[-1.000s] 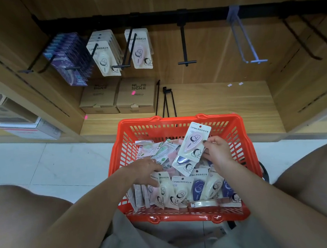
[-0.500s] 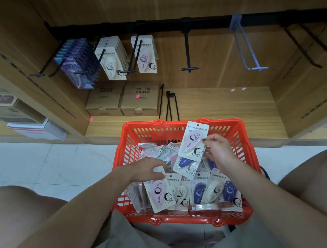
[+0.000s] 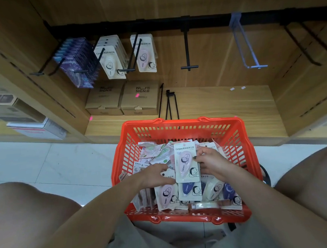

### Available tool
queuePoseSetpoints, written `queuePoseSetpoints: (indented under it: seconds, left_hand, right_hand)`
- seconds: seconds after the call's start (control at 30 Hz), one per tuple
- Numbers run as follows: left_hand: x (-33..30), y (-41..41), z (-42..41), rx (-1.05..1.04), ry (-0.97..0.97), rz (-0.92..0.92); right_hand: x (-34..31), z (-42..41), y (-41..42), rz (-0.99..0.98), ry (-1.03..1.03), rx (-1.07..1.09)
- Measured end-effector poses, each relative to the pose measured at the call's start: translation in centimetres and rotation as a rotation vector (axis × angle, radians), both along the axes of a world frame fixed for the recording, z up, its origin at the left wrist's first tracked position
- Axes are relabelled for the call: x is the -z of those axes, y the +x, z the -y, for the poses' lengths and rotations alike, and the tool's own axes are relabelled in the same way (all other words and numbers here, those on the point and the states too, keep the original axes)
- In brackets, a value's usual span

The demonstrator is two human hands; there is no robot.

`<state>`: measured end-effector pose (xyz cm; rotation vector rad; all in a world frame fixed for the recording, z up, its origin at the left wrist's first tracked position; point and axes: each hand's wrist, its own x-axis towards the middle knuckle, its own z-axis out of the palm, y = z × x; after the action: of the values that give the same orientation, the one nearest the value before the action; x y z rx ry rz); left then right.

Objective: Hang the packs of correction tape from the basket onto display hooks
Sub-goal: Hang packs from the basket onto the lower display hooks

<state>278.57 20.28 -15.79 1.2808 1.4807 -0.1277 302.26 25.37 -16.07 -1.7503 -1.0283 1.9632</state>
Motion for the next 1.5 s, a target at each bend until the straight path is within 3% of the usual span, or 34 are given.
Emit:
queuePoseSetpoints:
  seconds: [0.17, 0.3, 0.6, 0.8, 0.97, 1.13, 1.5]
  left_hand:
    - [1.3, -1.0, 0.6, -0.255, -0.040, -0.053]
    - [1.4, -1.8, 1.1, -0.472, -0.284, 0.209]
    - [2.0, -1.4, 2.6, -0.320, -0.178, 0.141]
    - [0.1, -2.2, 1.9, -0.527, -0.118, 0.287]
    - [-3.1, -2.8, 0.7, -0.767, -0.114, 0.463]
    - [-7.4, -2.4, 0.0, -0.768, -0.152, 0.640]
    - [-10.7, -1.9, -0.4, -0.791, -0.130, 0.642]
  right_hand:
    - [2.5, 0.7, 0.0, 0.082, -0.015, -0.055]
    - [2.8, 1.0, -0.2, 0.101, -0.004, -0.036]
    - [3.0, 1.1, -0.5, 0.140, -0.011, -0.029]
    - [1.7, 0.9, -0.4, 0.119, -0.008, -0.031]
    - [-1.1, -0.4, -0.3, -0.108, -0.001, 0.163]
    - [-4.6, -1.2, -1.4, -0.348, -0.033, 0.245]
    - [-6.7, -1.0, -3.2, -0.537, -0.127, 0.266]
